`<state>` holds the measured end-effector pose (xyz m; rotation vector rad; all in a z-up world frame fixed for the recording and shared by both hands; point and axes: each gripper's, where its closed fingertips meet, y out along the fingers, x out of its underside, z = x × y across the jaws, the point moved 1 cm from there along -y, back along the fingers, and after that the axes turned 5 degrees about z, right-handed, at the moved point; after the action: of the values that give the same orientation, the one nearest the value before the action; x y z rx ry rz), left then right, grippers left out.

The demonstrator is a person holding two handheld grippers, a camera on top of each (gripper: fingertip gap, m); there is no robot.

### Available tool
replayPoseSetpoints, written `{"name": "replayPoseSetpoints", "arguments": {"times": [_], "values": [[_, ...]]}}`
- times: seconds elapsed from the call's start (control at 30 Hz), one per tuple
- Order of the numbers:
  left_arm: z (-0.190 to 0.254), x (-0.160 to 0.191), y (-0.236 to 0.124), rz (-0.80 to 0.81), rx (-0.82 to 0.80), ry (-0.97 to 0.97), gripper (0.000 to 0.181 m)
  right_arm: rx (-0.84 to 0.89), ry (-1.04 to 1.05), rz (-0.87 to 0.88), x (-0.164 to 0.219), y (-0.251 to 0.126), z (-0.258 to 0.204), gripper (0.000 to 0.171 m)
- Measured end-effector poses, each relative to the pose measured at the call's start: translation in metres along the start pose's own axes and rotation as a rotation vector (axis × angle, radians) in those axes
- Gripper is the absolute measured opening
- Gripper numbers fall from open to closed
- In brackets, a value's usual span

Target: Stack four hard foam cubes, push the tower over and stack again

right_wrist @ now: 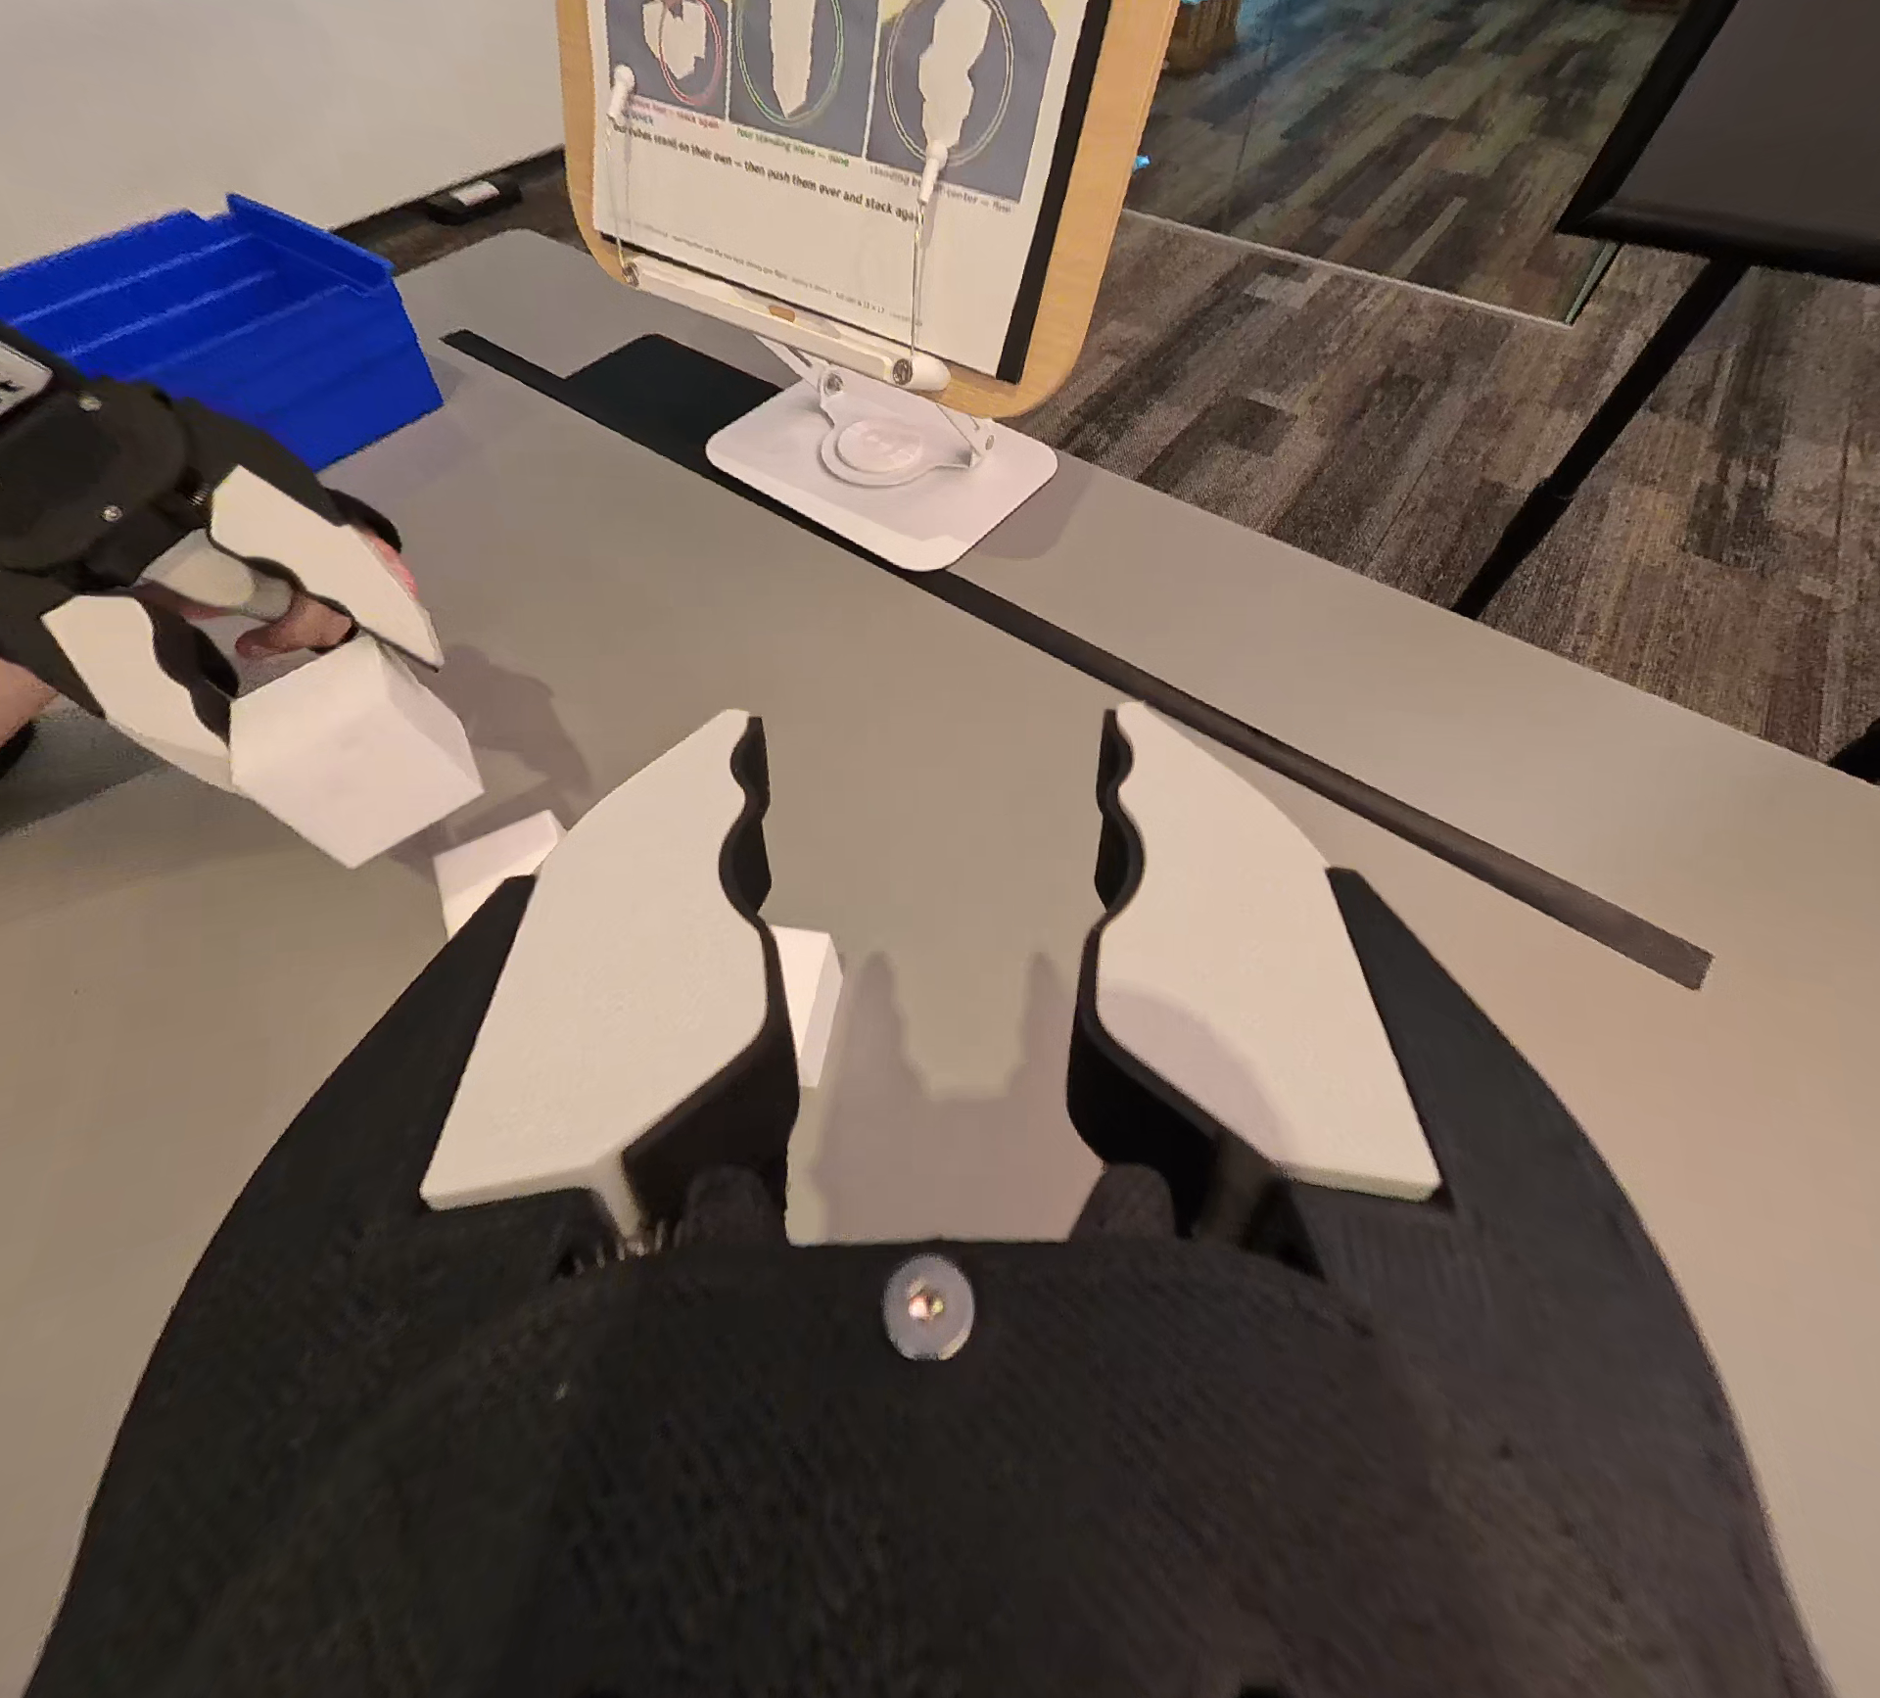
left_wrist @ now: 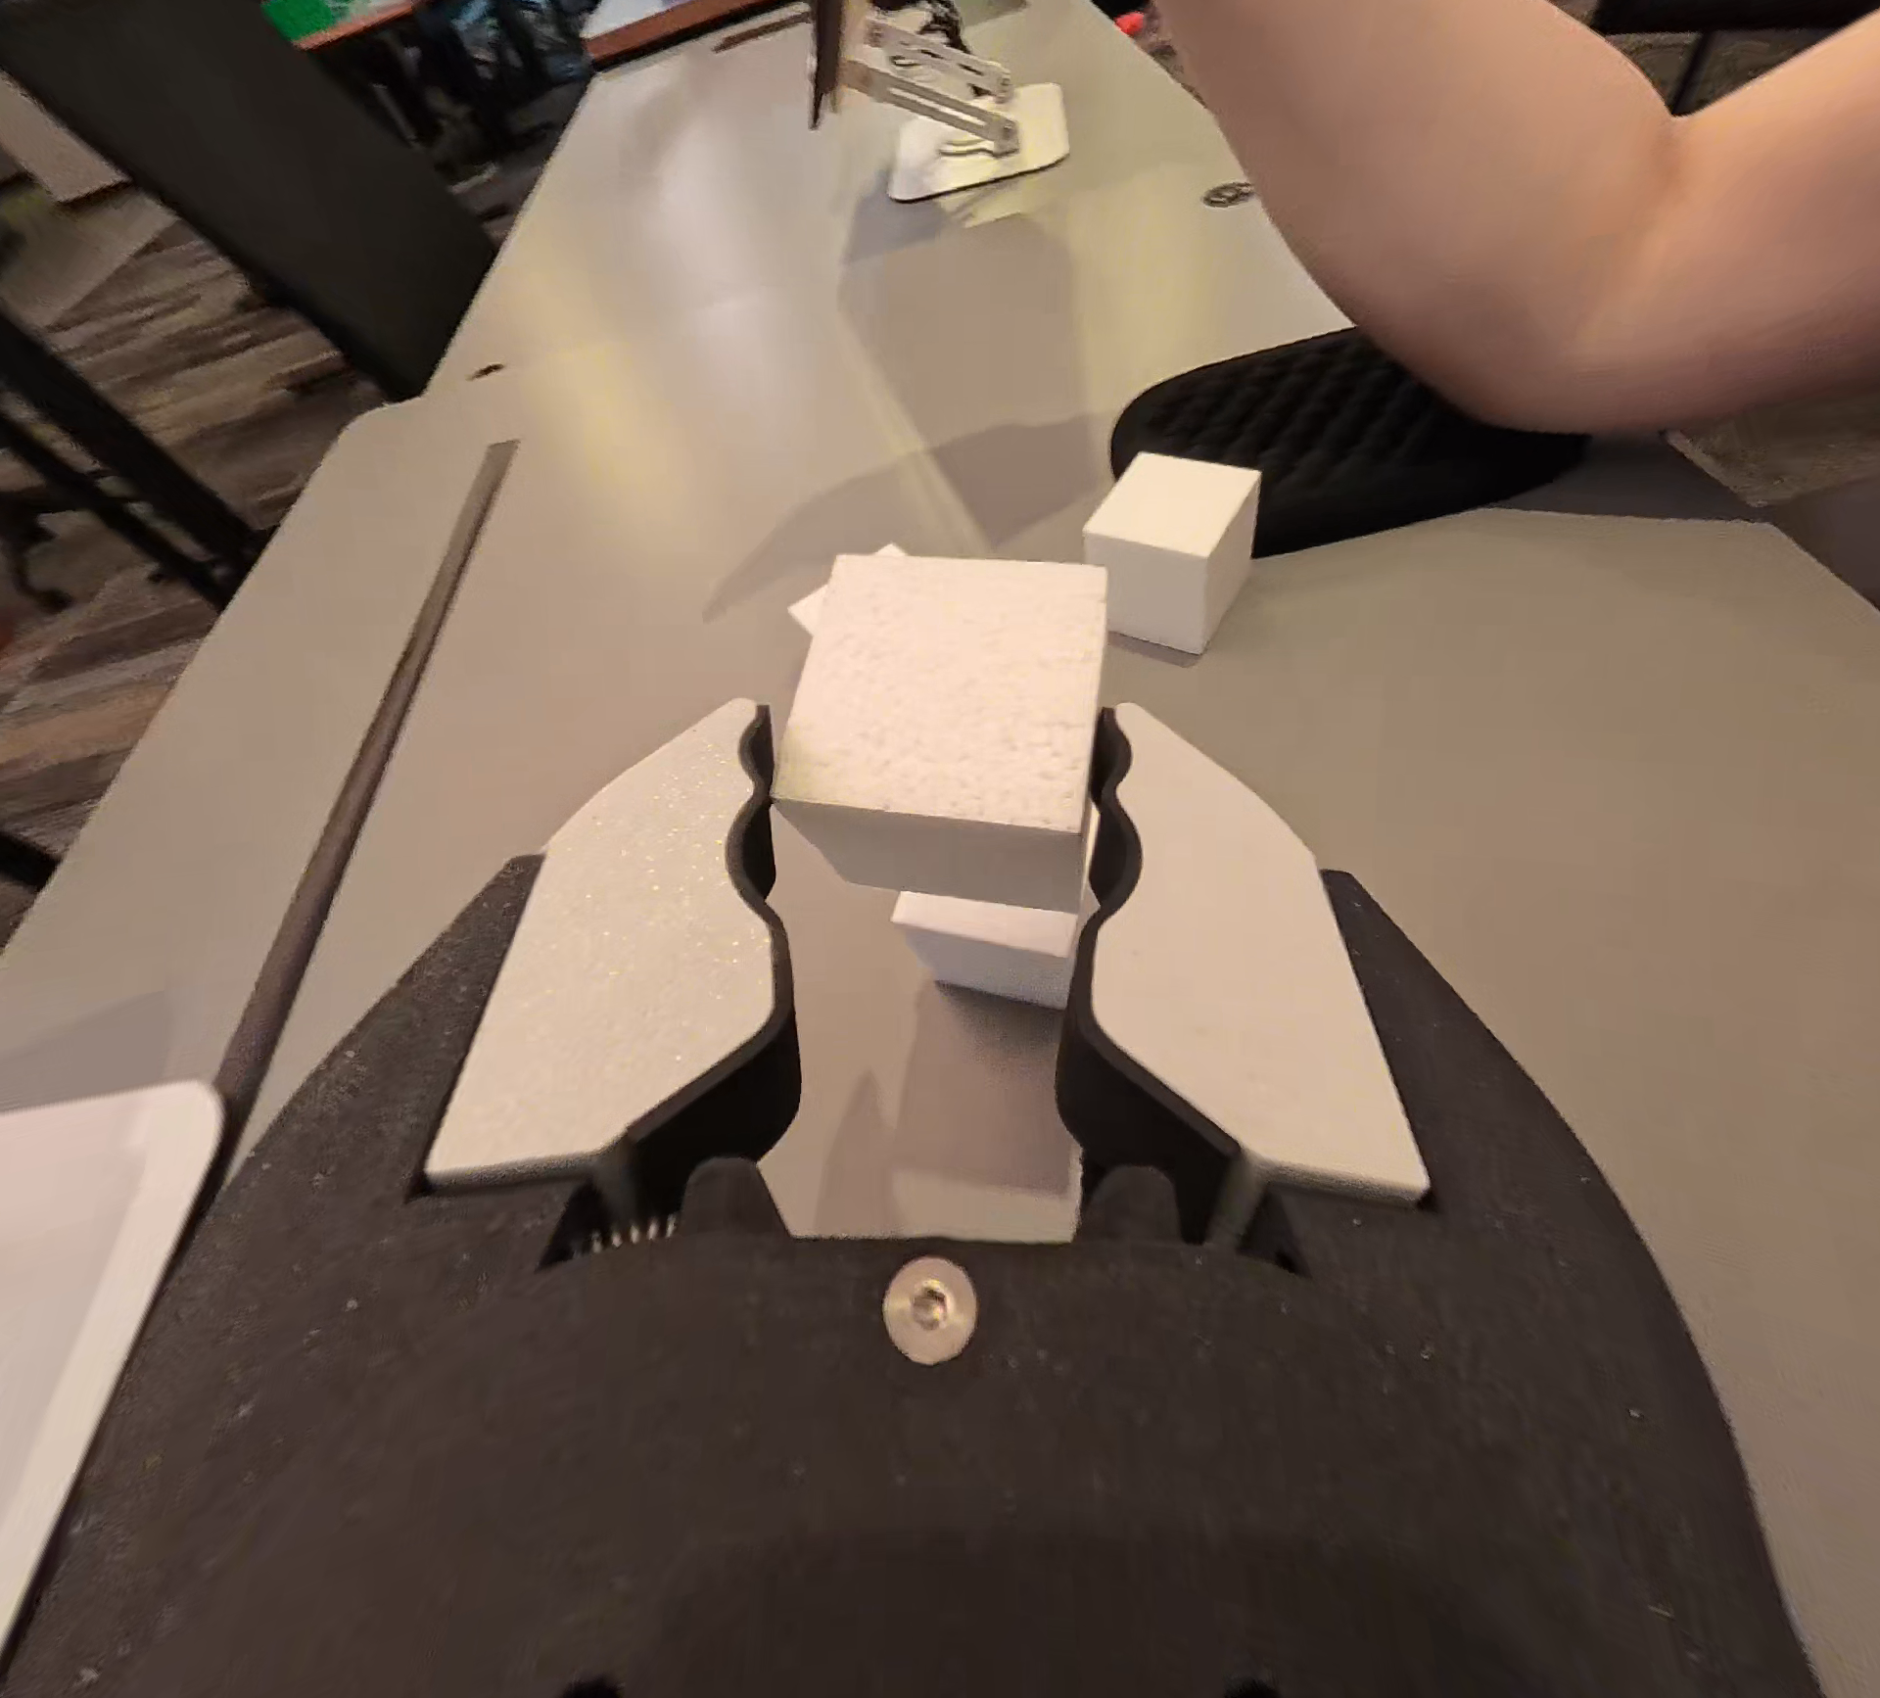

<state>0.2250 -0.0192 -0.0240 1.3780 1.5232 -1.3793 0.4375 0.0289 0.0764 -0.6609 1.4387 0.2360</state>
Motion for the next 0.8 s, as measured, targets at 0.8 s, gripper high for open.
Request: {"name": "replayPoseSetpoints", "arguments": {"times": [0.8], "values": [[-0.019,-0.023,-0.041,0.055,-0.093,-0.107,0.088,-0.146,0.047,-0.035,0.021,0.012,-0.048,0.070]]}}
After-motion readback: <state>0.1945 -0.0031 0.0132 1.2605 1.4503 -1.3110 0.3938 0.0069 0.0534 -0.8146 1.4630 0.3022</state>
